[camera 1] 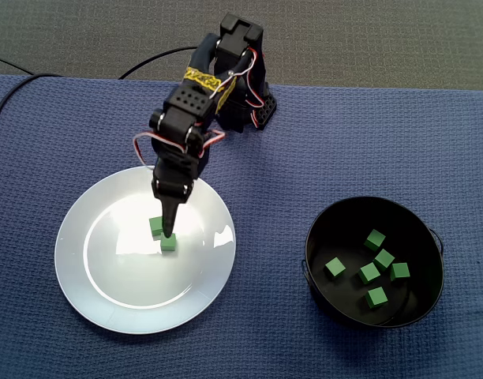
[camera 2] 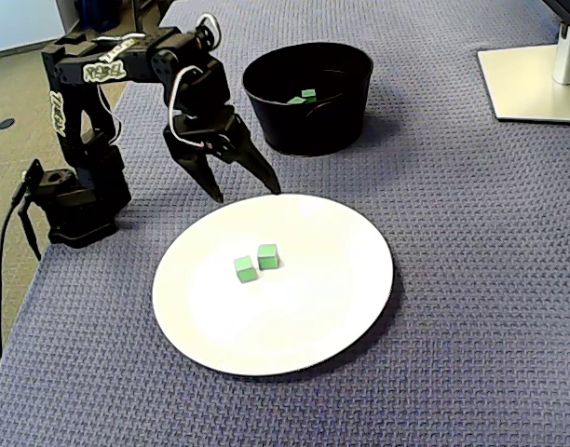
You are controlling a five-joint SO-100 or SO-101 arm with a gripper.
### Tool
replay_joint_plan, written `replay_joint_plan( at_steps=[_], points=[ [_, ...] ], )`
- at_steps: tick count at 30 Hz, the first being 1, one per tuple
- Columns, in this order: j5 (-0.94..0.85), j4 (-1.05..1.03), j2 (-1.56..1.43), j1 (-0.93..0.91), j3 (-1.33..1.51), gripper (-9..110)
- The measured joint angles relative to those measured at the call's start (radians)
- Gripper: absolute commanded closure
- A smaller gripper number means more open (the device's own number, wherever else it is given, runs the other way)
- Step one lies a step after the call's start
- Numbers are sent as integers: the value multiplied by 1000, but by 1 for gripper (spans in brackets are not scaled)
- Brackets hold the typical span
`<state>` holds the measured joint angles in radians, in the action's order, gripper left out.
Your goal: Pick up the items on the white plate and put them in the black container.
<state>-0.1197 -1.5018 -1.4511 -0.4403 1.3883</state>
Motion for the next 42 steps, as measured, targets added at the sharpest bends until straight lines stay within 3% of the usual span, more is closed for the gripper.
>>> replay_joint_plan(
  at_steps=[24, 42],
  points=[
    [-163, 161, 229, -81, 8, 70],
    [-169, 199, 282, -80, -9, 71]
  ],
)
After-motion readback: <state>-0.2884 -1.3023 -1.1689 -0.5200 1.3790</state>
